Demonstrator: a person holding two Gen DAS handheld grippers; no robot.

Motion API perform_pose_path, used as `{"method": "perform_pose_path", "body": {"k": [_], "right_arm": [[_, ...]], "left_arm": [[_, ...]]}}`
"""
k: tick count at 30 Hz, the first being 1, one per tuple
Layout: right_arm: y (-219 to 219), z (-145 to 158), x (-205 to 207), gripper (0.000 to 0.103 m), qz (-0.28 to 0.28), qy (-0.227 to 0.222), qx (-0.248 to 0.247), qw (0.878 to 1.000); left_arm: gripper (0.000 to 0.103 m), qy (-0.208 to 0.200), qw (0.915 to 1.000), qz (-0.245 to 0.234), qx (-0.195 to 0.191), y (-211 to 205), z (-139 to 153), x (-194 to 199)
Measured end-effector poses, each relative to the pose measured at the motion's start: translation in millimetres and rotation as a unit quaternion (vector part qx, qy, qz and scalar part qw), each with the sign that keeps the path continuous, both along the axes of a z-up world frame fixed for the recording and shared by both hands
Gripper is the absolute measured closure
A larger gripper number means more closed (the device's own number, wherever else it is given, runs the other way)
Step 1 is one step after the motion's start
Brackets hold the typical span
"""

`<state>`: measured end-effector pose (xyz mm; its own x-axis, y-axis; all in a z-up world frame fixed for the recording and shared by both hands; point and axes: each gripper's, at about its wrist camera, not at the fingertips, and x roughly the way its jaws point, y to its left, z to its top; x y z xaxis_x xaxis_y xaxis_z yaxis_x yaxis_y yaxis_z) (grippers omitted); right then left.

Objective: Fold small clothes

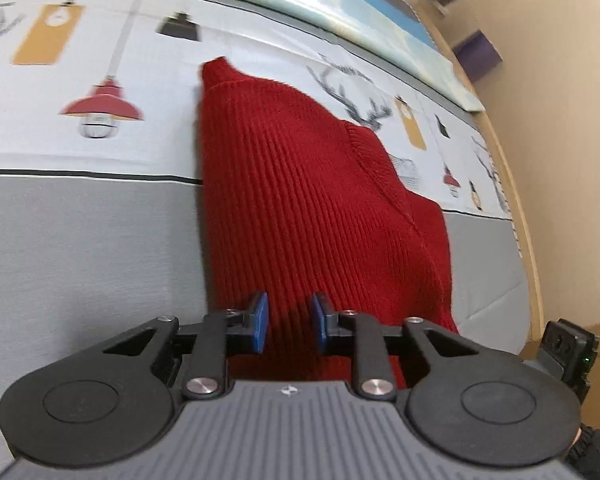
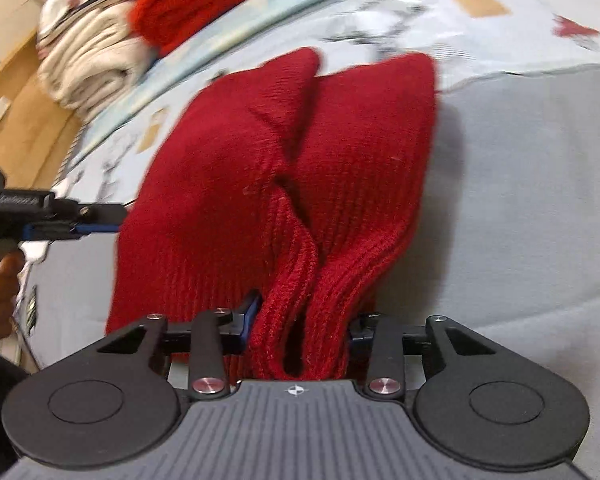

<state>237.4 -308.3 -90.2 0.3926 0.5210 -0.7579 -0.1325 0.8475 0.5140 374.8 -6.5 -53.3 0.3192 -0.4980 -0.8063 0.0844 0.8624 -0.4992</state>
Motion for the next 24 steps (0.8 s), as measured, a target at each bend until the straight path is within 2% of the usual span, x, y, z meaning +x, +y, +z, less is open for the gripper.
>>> {"method": "perform_pose_path", "body": {"k": [4, 8, 12, 14, 16, 19, 22, 24], "right_arm": [[33.3, 5.0, 7.0, 0.067, 0.028, -0.017, 0.002, 0.999], [42.2, 4.1, 11.9, 0.067, 0.009, -0.014, -0.006, 1.0], [40.8, 3.9, 7.1, 0.065, 0.001, -0.012, -0.013, 1.0], [36.6, 2.5, 4.4, 0.061, -0.002, -0.005, -0.009, 1.0], [36.7, -0.7, 5.7, 0.052, -0.01, 0.005, -0.003, 1.0], [34.5, -1.6, 5.8, 0.044, -0.01, 0.008, -0.002, 1.0], [35.8, -2.4, 8.2, 0.035, -0.008, 0.007, -0.008, 1.0], [35.9, -4.4, 11.4, 0.034, -0.009, 0.01, -0.007, 1.0]], "left_arm": [[0.075, 0.015, 0.9997, 0.013, 0.014, 26.8, -1.6, -10.2], [0.056, 0.006, 0.9993, 0.035, 0.012, 46.9, 1.4, -15.1], [0.028, -0.01, 0.9971, 0.075, -0.004, 51.5, 5.1, -6.7], [0.022, -0.013, 0.9962, 0.086, -0.009, 46.3, 3.4, 1.5], [0.02, -0.01, 0.9954, 0.094, -0.015, 40.2, -2.8, 9.4], [0.02, 0.005, 0.9945, 0.103, -0.02, 33.5, -17.4, 21.5], [0.013, 0.018, 0.993, 0.113, -0.03, 32.4, -31.7, 30.8], [0.01, 0.023, 0.9923, 0.115, -0.04, 32.2, -39.7, 36.0]]}}
